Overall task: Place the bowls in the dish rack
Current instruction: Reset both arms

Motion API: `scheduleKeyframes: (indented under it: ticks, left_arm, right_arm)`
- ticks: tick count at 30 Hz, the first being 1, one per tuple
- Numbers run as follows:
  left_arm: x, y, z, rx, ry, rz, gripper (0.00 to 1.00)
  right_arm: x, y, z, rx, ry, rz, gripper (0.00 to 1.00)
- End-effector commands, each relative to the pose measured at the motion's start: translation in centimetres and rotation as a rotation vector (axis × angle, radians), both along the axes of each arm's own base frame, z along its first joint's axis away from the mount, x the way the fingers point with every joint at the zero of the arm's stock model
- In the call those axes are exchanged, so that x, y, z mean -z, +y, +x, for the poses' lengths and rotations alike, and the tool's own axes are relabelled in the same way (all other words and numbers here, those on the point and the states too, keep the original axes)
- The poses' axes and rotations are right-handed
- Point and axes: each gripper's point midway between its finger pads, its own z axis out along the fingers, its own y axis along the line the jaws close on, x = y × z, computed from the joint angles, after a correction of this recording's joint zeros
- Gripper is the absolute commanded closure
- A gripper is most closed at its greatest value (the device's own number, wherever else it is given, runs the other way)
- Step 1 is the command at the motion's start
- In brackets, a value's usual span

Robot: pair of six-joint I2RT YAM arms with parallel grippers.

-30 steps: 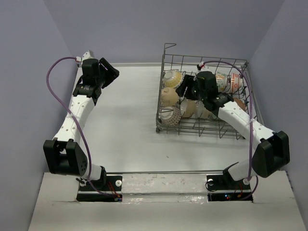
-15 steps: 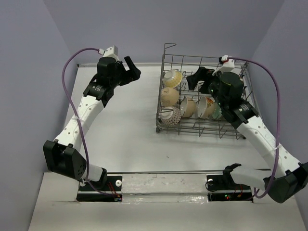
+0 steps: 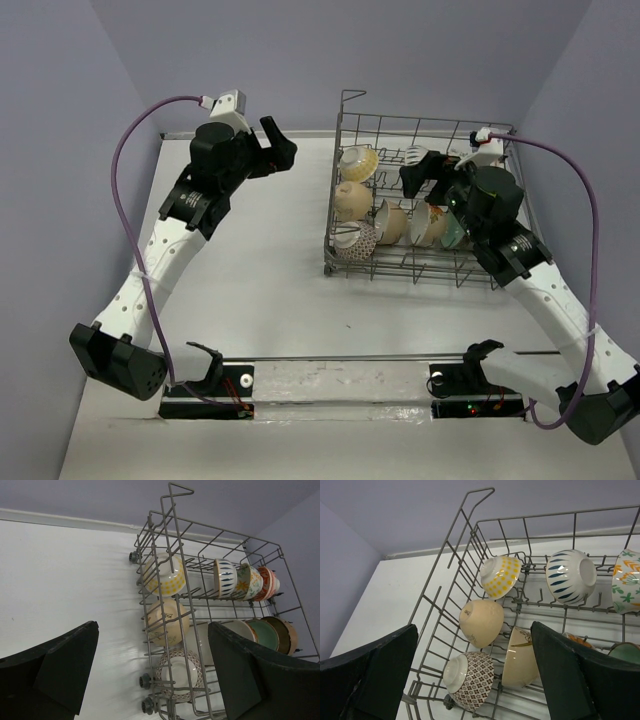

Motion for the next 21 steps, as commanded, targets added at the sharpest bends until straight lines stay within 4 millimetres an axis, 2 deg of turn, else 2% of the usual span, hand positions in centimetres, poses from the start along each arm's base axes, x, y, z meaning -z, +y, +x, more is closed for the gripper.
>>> scheduleKeyframes:
  ticks: [1,17,21]
  left_arm:
    - [-2.8,0.2,-0.5,0.009,-0.091,0.001,0.01]
    - [-4.2,0.5,-1.0,0.007,-0.126,-0.003,0.01]
    - [-3.8,0.6,-0.9,0.000,-0.121,0.002,0.01]
  right_arm:
    - [-2.4,0.0,-0.1,0.000,-0.046,0.010,0.00]
    - [-1.5,0.0,0.3,0.010,-0.034,0.005,0.00]
    - [-1.1,0.1,0.5,0.006,-0.027,-0.006,0.00]
